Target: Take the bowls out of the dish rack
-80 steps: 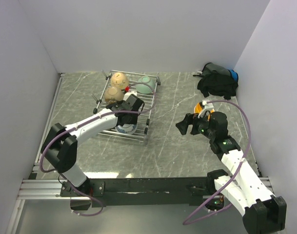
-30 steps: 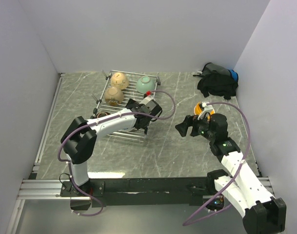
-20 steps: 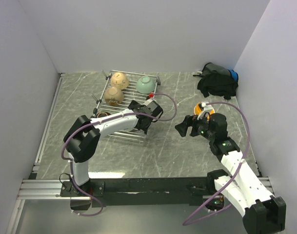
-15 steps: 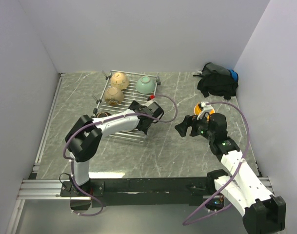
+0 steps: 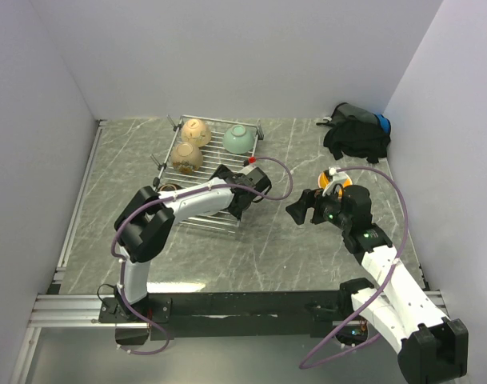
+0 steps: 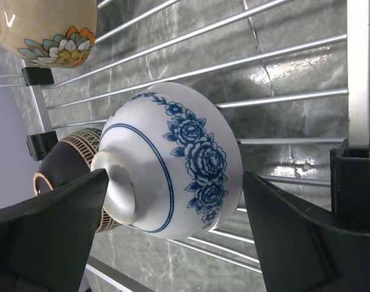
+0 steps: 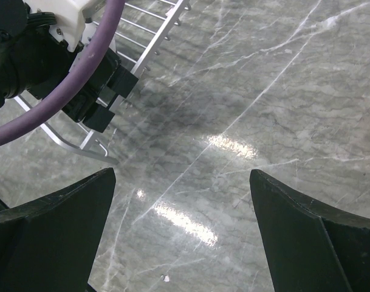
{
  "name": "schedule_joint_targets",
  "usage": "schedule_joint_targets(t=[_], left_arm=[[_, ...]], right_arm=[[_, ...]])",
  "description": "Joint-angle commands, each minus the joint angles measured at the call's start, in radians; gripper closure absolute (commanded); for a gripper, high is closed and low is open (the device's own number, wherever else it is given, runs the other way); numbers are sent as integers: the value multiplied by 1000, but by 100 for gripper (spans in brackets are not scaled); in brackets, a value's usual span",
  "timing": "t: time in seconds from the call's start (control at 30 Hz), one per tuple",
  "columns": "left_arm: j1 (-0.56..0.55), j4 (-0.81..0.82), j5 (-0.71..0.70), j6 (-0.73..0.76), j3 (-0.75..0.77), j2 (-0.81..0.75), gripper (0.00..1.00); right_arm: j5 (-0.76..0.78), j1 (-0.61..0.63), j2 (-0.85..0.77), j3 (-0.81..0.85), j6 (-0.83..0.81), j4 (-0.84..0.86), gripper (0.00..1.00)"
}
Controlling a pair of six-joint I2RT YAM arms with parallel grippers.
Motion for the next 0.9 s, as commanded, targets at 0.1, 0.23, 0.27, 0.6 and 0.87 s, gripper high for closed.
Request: schedule_joint_targets(t=[0.1,0.23,0.27,0.6,0.87], left_arm=[[0,-53,-15,-53,21,58,2],[0,-62,-41,-63,27,29,9],[0,-65,-48,-64,33,23,11],[3,-55,-110,-38,74,-51,26],[35,-56,-110,-31,80,-68,32]], right_arm=[[-12,3,1,-15,6,51,0],[-9,5,-10,-15,6,48,0],[-7,3,-12,-15,6,46,0],[-10,3,-19,-12,8,43,0],[-43,3,-19,-7,8,52,0]])
